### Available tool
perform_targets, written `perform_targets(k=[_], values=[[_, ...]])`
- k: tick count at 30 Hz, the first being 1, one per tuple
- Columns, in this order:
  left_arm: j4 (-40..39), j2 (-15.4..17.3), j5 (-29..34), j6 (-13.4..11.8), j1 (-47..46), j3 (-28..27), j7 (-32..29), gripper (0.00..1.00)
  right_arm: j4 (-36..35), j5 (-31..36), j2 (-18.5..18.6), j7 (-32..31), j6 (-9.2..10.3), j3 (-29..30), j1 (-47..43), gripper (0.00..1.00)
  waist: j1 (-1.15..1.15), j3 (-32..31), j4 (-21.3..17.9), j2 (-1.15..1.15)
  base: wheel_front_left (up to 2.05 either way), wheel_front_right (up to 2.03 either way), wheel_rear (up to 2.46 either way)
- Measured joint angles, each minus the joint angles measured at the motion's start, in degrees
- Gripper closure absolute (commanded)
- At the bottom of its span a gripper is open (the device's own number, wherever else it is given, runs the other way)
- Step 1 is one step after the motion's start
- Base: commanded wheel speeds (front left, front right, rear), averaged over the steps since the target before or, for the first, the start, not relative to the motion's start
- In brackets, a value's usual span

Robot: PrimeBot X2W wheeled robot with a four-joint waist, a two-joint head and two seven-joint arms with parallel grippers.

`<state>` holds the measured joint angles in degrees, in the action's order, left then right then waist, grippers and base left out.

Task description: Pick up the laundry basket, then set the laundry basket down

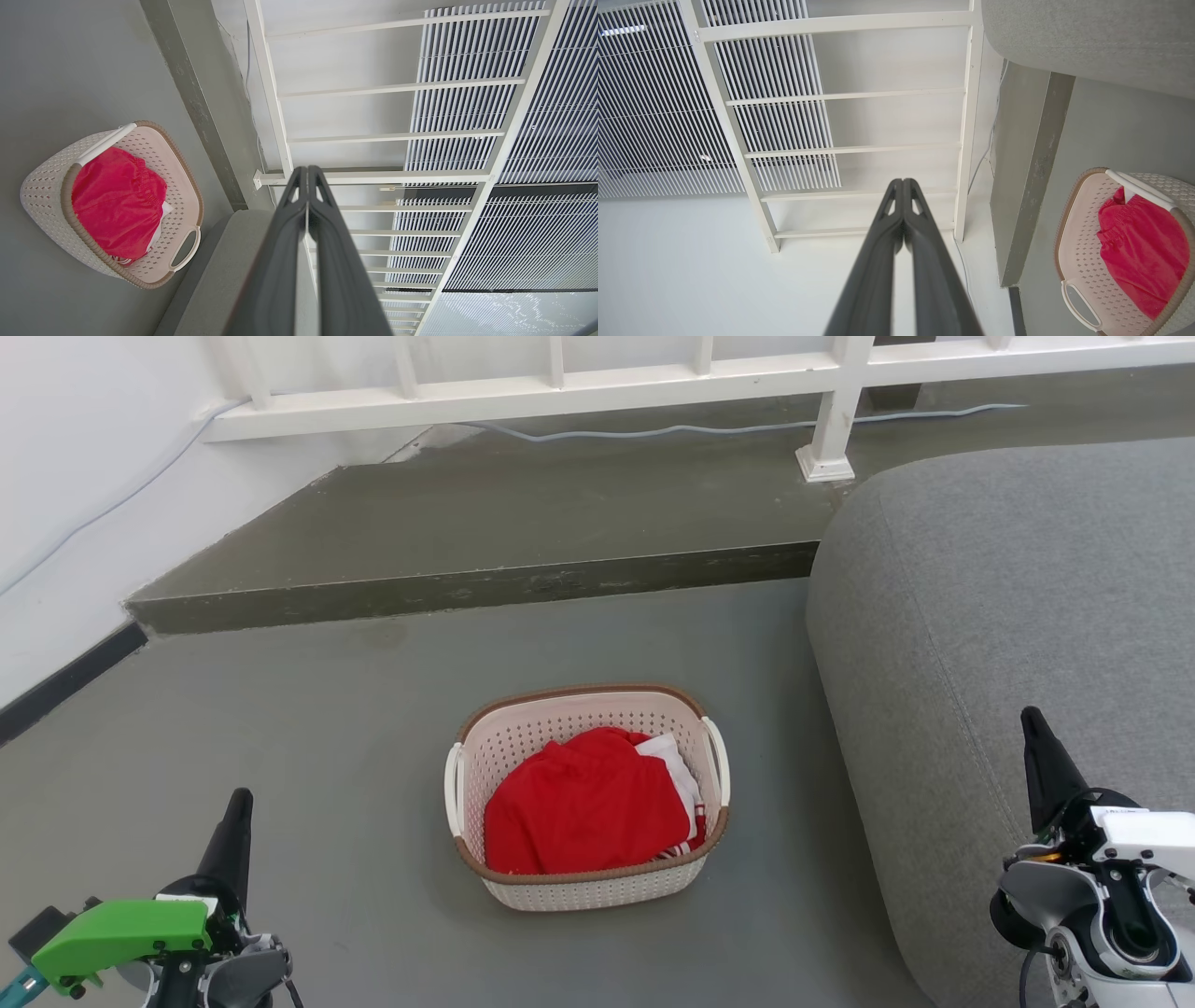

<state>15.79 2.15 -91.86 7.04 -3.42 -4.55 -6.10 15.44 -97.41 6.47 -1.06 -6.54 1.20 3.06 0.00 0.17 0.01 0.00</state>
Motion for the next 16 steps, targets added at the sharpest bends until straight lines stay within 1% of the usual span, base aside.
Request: perform_targets(k=[16], values=[[0.0, 0.0, 0.0, 0.0, 0.0, 0.0, 0.0, 1.0, 0.1, 0.0, 0.0, 0.0, -0.01, 0.1, 0.0, 1.0, 0.0, 0.0, 0.0, 0.0, 0.0, 0.0, 0.0]])
